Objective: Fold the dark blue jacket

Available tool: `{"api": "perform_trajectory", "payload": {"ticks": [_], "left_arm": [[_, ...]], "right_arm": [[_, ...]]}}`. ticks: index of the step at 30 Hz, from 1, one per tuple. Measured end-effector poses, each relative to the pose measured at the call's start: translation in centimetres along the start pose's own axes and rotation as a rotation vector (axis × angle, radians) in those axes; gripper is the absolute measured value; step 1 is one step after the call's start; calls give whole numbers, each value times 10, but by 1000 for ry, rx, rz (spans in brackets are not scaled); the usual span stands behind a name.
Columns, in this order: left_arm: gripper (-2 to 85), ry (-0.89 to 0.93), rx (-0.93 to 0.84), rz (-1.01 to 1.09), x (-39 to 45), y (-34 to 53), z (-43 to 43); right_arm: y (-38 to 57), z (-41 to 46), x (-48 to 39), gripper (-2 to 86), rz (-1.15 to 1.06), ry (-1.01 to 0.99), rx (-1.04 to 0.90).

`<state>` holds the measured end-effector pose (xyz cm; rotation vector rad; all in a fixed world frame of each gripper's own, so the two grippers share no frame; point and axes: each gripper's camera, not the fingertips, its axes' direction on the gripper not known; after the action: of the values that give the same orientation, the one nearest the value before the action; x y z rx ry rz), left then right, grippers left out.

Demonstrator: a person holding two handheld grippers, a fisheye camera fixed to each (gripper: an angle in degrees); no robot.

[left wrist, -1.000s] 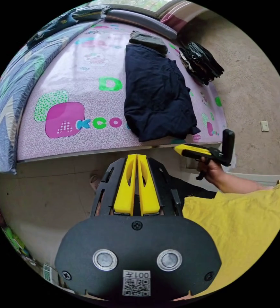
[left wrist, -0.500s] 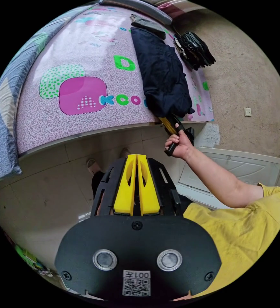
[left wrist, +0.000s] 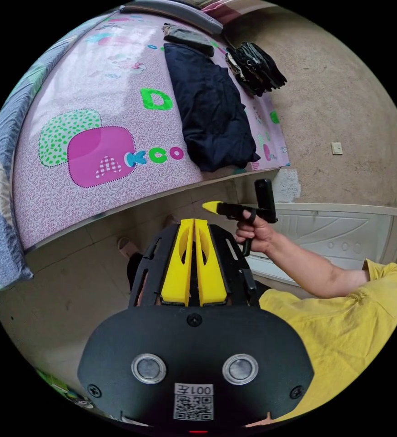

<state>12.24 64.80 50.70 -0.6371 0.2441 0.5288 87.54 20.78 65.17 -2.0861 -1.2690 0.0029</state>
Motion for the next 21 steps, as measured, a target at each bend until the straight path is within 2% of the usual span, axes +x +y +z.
{"api": "perform_trajectory", "payload": {"ticks": [3,7,11,21], "left_arm": [[-12,35,4,8,-1,-15,3],[-2,150,1,-60,-12,-40,12],[31,238,28,-149,-22,-64,22],[71,267,19,-349,-26,-144,67]], "right_arm": [[15,-62,8,11,44,14,196],[28,-158,22,33,119,182,394],[10,-210,48,92,177,287,356],[-45,-239,121,134,255,84,310]]}}
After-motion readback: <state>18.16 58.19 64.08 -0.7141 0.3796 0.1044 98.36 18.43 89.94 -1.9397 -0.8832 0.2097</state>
